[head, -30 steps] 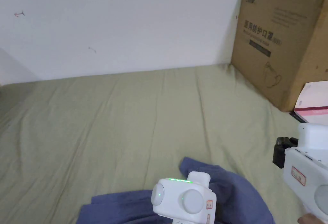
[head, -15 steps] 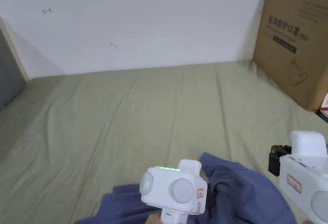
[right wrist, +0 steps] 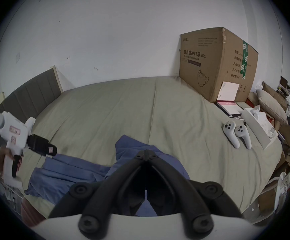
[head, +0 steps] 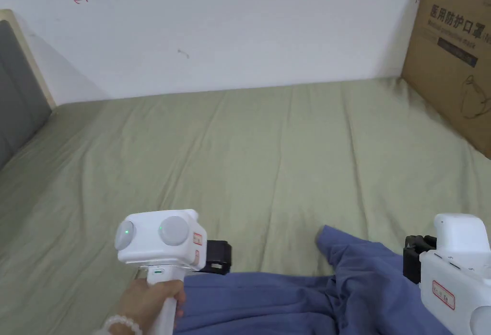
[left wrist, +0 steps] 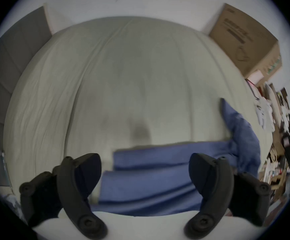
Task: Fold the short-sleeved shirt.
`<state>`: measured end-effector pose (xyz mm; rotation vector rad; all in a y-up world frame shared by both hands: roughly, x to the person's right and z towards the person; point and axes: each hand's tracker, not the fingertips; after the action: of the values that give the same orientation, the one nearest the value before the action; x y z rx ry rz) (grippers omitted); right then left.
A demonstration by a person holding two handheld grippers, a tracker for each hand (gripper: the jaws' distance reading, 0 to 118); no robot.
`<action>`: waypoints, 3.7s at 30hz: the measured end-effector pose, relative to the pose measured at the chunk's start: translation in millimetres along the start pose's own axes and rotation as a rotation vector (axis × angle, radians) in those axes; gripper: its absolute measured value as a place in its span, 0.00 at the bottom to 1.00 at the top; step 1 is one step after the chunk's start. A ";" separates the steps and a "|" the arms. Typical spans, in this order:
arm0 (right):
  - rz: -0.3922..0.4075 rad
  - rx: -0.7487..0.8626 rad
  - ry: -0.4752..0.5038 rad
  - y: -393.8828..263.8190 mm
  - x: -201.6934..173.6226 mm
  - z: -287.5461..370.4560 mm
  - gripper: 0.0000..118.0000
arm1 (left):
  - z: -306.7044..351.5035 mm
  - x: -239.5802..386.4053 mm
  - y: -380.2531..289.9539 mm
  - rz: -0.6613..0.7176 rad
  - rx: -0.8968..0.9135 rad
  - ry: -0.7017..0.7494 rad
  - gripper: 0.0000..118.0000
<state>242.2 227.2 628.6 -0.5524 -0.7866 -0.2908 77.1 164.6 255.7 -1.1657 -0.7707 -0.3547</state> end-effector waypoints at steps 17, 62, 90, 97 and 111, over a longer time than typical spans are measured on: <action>-0.020 -0.070 -0.001 5.6 27.6 -19.6 0.00 | -27.9 -14.4 -8.3 0.066 -0.045 0.027 0.04; 0.043 -0.147 0.070 229.9 72.8 -30.6 0.04 | 231.1 -45.4 57.9 0.023 0.502 0.229 0.04; -0.170 0.376 0.072 540.1 11.5 24.9 0.04 | 419.2 -46.2 313.9 0.138 0.946 0.260 0.03; -0.153 0.425 0.044 555.7 8.5 18.8 0.04 | 419.3 -35.1 327.5 0.078 1.028 0.318 0.03; -0.094 0.082 0.002 434.8 6.7 -157.8 0.04 | 182.7 -58.6 303.9 0.047 0.708 0.418 0.03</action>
<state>532.4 494.1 386.6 -0.4390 -0.8201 -0.3446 159.5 438.9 38.8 -0.4188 -0.4365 -0.2420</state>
